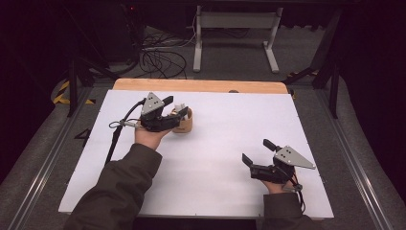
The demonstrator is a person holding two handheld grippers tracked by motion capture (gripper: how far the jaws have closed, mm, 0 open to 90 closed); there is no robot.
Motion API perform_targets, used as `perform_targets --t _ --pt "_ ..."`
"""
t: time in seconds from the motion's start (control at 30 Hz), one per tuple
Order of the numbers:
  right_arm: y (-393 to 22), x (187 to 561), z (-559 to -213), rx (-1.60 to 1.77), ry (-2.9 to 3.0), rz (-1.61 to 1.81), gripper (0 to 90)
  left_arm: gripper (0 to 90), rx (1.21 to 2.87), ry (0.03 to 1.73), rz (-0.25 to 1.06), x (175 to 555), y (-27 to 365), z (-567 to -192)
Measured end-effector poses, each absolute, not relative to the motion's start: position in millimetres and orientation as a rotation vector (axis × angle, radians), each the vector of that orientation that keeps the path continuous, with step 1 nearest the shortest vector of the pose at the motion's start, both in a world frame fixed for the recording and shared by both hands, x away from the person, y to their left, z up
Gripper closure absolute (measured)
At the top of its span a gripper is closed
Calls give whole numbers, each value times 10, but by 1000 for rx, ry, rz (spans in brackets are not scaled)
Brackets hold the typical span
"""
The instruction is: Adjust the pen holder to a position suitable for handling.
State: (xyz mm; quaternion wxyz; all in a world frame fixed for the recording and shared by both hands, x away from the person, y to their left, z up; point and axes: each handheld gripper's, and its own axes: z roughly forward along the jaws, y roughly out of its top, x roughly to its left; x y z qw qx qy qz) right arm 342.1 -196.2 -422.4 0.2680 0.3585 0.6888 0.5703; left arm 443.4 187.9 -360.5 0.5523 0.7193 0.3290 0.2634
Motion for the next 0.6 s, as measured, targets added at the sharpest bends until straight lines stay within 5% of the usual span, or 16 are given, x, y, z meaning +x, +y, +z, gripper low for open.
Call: perform_targets --t 0.6 --pt "-1955 3422 -4232 968 1857 1532 64 229 1710 754 616 4228 1988 -3605"
